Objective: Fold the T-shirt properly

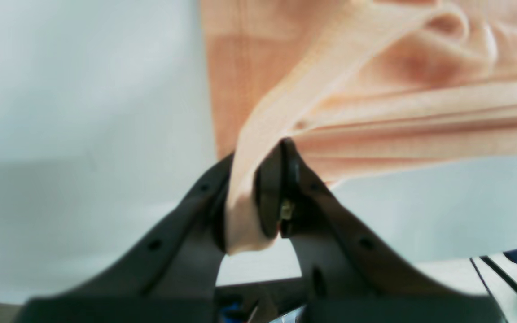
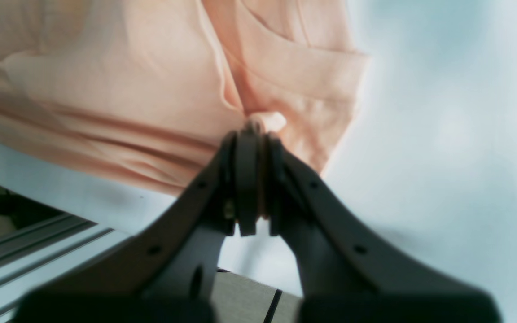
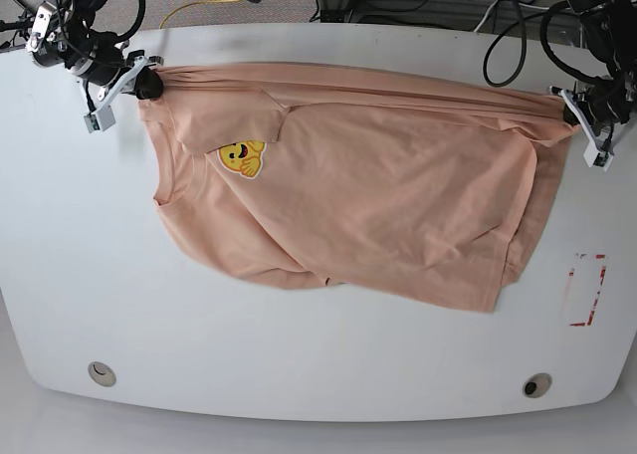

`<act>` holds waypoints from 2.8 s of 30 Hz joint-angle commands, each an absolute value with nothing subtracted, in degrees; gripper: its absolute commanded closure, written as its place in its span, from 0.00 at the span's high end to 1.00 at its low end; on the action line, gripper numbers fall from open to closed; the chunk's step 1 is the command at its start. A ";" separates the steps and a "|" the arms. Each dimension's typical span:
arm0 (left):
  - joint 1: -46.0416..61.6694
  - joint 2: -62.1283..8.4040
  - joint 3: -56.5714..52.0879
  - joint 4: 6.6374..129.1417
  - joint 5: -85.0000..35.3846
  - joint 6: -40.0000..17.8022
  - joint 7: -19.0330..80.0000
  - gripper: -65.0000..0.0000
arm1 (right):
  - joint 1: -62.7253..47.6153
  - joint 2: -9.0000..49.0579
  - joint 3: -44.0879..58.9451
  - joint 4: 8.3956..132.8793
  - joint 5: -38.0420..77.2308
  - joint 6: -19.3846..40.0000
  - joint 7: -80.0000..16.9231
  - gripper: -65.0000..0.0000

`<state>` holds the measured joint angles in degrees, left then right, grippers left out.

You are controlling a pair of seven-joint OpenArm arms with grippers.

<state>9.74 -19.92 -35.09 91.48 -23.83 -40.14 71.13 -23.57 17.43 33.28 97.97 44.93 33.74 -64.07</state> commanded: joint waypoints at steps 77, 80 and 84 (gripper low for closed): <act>10.42 -21.23 -35.47 100.09 -22.90 -40.00 70.29 0.49 | 19.91 21.05 26.15 53.58 38.20 33.89 -51.56 0.90; 10.15 -21.23 -35.47 100.09 -22.90 -40.00 70.29 0.49 | 19.12 19.03 26.07 53.93 38.20 33.89 -51.56 0.90; 7.87 -21.23 -35.47 100.09 -22.90 -40.00 70.29 0.49 | 18.77 17.45 26.07 53.93 38.46 33.89 -51.74 0.89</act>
